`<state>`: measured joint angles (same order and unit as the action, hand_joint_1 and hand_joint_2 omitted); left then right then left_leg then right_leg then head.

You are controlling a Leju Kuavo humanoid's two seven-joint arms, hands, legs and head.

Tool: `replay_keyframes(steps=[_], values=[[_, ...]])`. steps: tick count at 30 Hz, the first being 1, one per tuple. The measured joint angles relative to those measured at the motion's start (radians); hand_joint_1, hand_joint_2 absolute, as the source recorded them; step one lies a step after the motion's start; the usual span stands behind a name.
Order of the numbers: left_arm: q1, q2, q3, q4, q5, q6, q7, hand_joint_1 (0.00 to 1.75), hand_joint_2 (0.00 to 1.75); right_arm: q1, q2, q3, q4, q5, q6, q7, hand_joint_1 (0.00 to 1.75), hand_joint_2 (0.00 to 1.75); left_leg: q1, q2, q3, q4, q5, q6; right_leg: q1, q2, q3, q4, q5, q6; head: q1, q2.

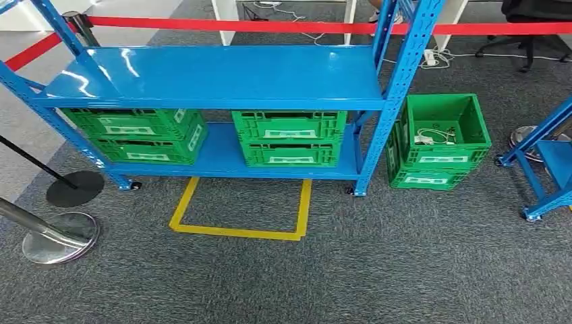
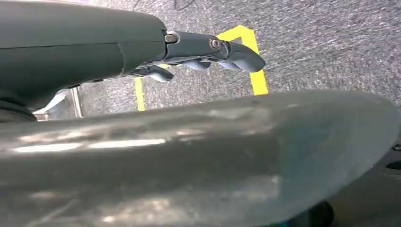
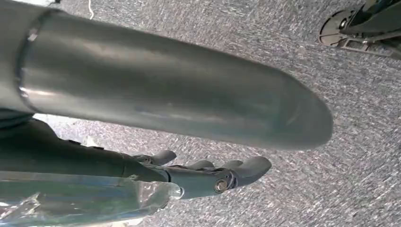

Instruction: Take the parts from the cabinet and place them on the table.

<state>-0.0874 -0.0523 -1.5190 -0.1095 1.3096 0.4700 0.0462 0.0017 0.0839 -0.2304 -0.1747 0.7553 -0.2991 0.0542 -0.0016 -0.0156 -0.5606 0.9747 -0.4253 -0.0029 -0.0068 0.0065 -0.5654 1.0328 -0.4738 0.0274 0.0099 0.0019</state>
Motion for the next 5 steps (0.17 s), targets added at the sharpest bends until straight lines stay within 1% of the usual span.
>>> replay_keyframes(steps=[2,3,4,5], values=[[0.000,0.000,0.000,0.000,0.000,0.000,0.000,0.00,0.00,0.000,0.000,0.000,0.000,0.000,0.000,0.000,0.00,0.00,0.000,0.000,0.000,0.000,0.000,0.000,0.000,0.000,0.000,0.000,0.000,0.000,0.000,0.000],[0.000,0.000,0.000,0.000,0.000,0.000,0.000,0.00,0.00,0.000,0.000,0.000,0.000,0.000,0.000,0.000,0.00,0.00,0.000,0.000,0.000,0.000,0.000,-0.003,0.000,0.000,0.000,0.000,0.000,0.000,0.000,0.000],[0.000,0.000,0.000,0.000,0.000,0.000,0.000,0.00,0.00,0.000,0.000,0.000,0.000,0.000,0.000,0.000,0.00,0.00,0.001,0.000,0.001,-0.001,0.000,-0.007,0.001,0.000,-0.001,0.000,0.000,-0.001,0.000,0.000],[0.000,0.000,0.000,0.000,0.000,0.000,0.000,0.00,0.00,0.000,0.000,-0.001,0.000,0.000,0.000,0.000,0.00,0.00,0.002,0.000,0.001,-0.001,0.001,-0.020,0.001,0.000,-0.002,0.001,0.001,-0.003,0.000,0.000]])
